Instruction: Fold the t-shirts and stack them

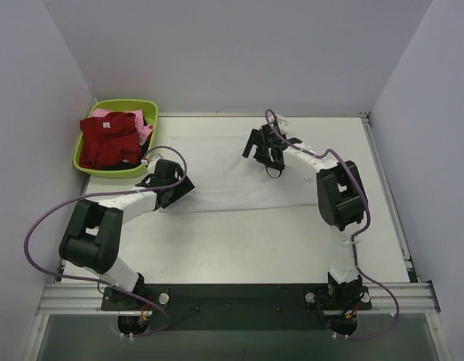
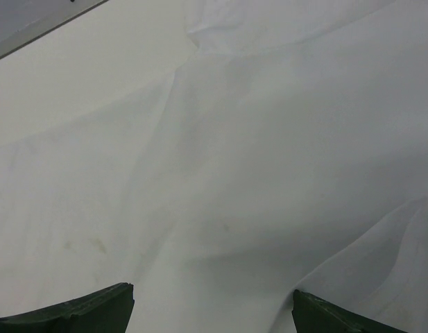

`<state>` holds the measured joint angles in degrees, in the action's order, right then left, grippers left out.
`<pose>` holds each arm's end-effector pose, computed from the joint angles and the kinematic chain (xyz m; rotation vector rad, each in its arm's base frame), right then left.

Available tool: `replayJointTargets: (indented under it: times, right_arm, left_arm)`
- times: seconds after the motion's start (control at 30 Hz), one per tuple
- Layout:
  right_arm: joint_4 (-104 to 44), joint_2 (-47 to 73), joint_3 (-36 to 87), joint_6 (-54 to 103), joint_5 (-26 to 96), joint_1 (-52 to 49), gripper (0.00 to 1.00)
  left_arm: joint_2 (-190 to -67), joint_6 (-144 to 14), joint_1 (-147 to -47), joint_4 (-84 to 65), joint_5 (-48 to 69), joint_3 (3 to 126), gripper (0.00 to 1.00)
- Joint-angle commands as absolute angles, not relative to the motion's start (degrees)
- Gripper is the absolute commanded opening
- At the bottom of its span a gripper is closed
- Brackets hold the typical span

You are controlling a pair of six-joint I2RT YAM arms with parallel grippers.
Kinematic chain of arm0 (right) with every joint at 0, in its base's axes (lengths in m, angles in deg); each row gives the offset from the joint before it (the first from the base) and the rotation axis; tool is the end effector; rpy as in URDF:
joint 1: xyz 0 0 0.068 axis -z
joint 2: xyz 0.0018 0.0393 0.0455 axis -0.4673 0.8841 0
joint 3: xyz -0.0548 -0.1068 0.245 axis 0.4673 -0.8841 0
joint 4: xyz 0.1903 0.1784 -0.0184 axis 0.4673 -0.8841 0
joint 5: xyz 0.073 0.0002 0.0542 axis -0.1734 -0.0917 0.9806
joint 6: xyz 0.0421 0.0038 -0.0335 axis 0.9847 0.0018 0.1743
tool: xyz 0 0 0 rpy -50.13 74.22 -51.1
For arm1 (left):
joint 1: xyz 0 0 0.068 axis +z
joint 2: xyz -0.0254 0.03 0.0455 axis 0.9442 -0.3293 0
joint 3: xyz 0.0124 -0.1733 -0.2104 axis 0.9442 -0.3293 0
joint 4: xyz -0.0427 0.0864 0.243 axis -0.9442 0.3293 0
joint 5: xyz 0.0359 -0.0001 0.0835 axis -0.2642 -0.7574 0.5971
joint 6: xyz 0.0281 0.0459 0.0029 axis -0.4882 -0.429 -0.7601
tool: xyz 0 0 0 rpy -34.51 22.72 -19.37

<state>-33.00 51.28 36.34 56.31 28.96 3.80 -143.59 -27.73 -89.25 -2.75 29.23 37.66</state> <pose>0.4341 0.1949 0.1954 0.2772 2.2684 0.6277 0.2950 -0.0918 0.1626 -0.7239 2.3351 -0.3081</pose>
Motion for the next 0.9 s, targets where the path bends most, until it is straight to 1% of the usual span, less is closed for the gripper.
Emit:
replayJointTargets:
  times: [0.0, 0.03, 0.13, 0.17, 0.2, 0.27, 0.37, 0.47, 0.57, 0.87]
  right_arm:
    - [-30.92, 50.01, 38.51, 55.89, 24.49, 3.86, 1.00]
    - [-30.92, 49.22, 37.72, 55.62, 23.34, 3.69, 1.00]
    - [-25.05, 41.16, 28.69, 53.17, 16.23, 3.07, 1.00]
    - [-23.21, 36.26, 24.22, 52.46, 14.30, 2.81, 1.00]
    - [-22.67, 33.77, 22.53, 50.80, 11.50, 2.63, 1.00]
    - [-22.92, 26.85, 19.45, 49.04, 8.84, 2.28, 1.00]
    - [-26.51, 19.89, 16.01, 47.28, 6.55, 2.02, 1.00]
    - [-29.07, 15.83, 13.55, 47.01, 6.46, 1.58, 1.00]
    - [-30.56, 13.80, 9.77, 47.79, 6.37, 1.58, 1.00]
    - [-26.01, 12.83, -0.86, 50.79, 9.09, 1.49, 1.00]
  left_arm:
    - [-142.22, -28.52, -88.70, -3.50, 28.93, 36.95, 0.94]
    - [-142.22, -28.52, -88.70, -3.50, 28.84, 36.95, 0.94]
    - [-140.81, -28.69, -88.88, -3.24, 28.58, 36.69, 0.94]
    - [-140.46, -28.69, -88.88, -3.33, 28.40, 36.51, 0.94]
    - [-139.41, -28.78, -88.88, -3.33, 28.31, 36.60, 0.94]
    - [-138.35, -28.70, -89.14, -2.72, 27.87, 36.77, 0.94]
    - [-135.81, -28.61, -89.49, -0.87, 27.96, 37.74, 0.94]
    - [-133.26, -28.52, -89.58, 0.19, 28.83, 38.44, 0.94]
    - [-133.34, -28.87, -89.49, 1.50, 29.88, 40.98, 0.94]
    - [-142.21, -29.57, -89.58, 0.89, 29.63, 47.32, 0.94]
